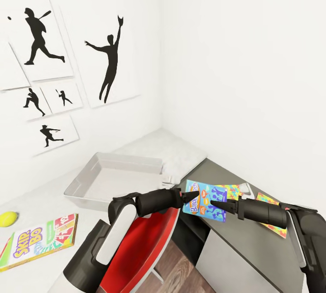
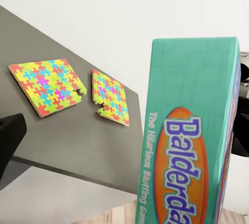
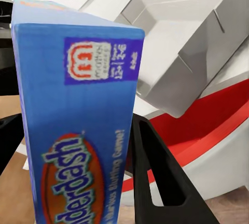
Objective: Put all the toys in the child's room - the three board games (two on the bed and one on the table), the two jigsaw puzzles on the table, and the tennis ball on the table - inside the toy box on the table in the child's room.
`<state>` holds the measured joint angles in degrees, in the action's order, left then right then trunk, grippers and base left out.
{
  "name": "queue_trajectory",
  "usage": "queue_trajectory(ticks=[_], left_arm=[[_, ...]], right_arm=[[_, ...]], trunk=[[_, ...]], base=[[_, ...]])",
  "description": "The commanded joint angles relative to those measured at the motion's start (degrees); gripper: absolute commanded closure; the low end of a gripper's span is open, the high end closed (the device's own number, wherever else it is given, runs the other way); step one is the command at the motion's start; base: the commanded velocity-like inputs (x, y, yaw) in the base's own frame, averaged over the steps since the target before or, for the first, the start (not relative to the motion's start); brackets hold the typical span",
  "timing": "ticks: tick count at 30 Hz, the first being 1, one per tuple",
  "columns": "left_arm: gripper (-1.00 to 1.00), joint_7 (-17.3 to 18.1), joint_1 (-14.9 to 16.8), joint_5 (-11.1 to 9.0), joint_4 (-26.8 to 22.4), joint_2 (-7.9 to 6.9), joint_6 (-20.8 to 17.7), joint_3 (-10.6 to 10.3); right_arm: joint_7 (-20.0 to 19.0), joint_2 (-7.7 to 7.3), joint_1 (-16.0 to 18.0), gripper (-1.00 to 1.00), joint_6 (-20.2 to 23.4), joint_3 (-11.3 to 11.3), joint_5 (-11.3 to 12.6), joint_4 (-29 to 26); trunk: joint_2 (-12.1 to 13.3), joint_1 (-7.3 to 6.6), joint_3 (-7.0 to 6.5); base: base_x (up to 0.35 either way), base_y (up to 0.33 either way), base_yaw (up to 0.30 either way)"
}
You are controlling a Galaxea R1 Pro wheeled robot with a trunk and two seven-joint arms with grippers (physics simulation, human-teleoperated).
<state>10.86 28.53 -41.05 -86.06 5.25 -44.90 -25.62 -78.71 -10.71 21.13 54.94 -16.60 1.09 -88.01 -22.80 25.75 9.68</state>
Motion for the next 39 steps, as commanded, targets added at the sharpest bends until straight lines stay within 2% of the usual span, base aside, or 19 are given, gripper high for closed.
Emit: queue_trajectory(ticks=[1,22,26,29,30,33,34,38,39], left_arm=[[-1.0,0.1,0.0,0.9,0.0,0.02,-0.2,0.1],[-1.0,0.0,0.0,0.9,0.0,-0.01,-0.2,0.0],[-1.0,0.3,-0.2,0.9,-0.3,-0.41,-0.2,0.3],[-1.0,1.5,-1.8,0.6,-2.2,-2.01,-0.2,1.6],[-1.0,1.5,-1.8,0.6,-2.2,-2.01,-0.2,1.6],[-1.0,3.3,-4.5,0.4,-4.0,-4.3,0.0,4.1],[-1.0,3.3,-4.5,0.4,-4.0,-4.3,0.0,4.1],[-1.0,5.2,-6.7,0.3,-5.1,-6.1,0.3,8.8],[-1.0,5.2,-6.7,0.3,-5.1,-6.1,0.3,8.8]], right_arm=[[-0.3,0.0,0.1,1.0,1.1,0.0,0.8,0.0],[-0.3,0.06,0.0,1.0,1.1,-0.2,0.8,0.0],[-0.3,0.18,0.0,1.0,0.9,-0.5,0.8,0.0],[-0.1,0.22,0.0,1.0,0.7,-1.2,0.7,0.0],[-0.1,0.22,0.0,1.0,0.7,-1.2,0.7,0.0],[0.0,0.12,0.0,1.0,0.5,-2.7,0.7,0.0],[0.0,0.12,0.0,1.0,0.5,-2.7,0.7,0.0],[-0.1,-0.1,0.0,1.0,0.5,-5.8,0.7,0.0],[-0.1,-0.1,0.0,1.0,0.5,-5.8,0.7,0.0]], trunk=[[-0.1,0.03,0.12],[-0.1,0.03,0.12],[-0.1,0.03,0.12],[-0.1,0.03,0.12],[-0.1,0.03,0.12],[-0.1,0.03,0.12],[-0.1,0.03,0.12],[-0.1,0.03,0.12],[-0.1,0.03,0.12]], base=[[0.0,0.0,0.0],[0.0,0.0,0.0],[0.0,0.0,0.0],[0.0,0.0,0.0],[0.0,0.0,0.0],[0.0,0.0,0.0],[0.0,0.0,0.0],[0.0,0.0,0.0],[0.0,0.0,0.0]])
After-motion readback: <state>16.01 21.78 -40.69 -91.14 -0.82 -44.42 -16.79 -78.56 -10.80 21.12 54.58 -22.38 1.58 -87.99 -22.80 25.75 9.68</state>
